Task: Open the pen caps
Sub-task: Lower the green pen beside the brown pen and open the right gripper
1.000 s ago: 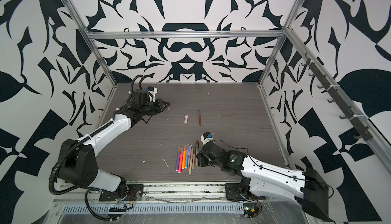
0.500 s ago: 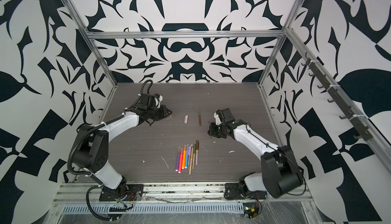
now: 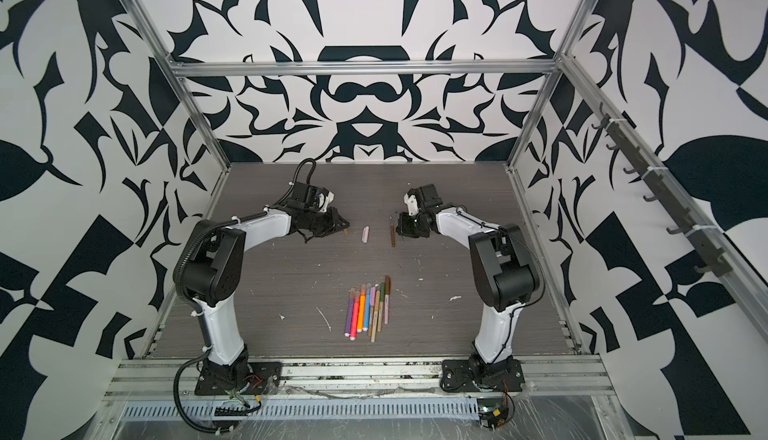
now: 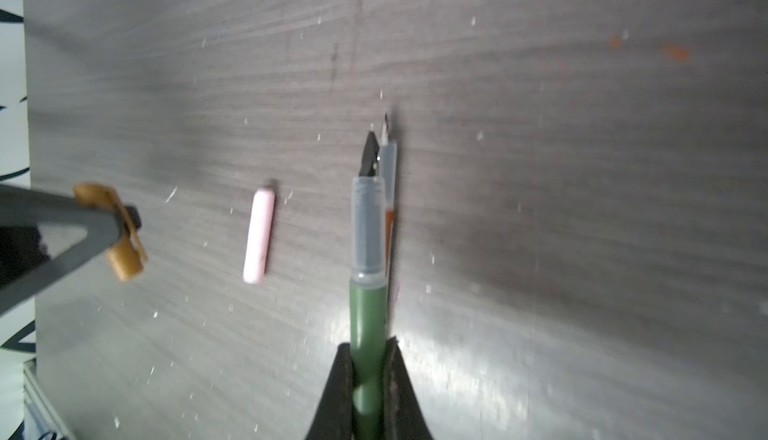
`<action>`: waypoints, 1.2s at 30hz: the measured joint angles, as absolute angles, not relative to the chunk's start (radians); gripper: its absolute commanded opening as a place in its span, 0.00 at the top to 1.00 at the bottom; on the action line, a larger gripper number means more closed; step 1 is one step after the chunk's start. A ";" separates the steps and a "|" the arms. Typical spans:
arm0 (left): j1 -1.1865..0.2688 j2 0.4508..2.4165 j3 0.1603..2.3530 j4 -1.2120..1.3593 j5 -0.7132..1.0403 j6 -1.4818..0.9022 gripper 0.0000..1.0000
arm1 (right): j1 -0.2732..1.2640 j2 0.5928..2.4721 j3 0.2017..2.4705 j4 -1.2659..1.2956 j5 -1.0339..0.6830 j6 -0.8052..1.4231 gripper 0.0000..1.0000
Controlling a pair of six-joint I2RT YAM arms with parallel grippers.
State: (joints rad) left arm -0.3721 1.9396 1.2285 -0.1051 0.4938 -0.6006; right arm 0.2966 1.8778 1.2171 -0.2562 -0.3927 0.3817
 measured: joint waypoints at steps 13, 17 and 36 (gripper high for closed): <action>-0.372 1.958 1.229 -0.101 0.549 -0.598 1.00 | 0.249 1.988 1.237 -0.240 -0.460 0.412 1.00; -0.372 1.959 1.229 -0.099 0.553 -0.598 1.00 | 0.249 1.995 1.237 -0.234 -0.473 0.416 1.00; -0.372 1.959 1.229 -0.097 0.566 -0.603 1.00 | 0.249 2.026 1.266 -0.226 -0.517 0.443 0.78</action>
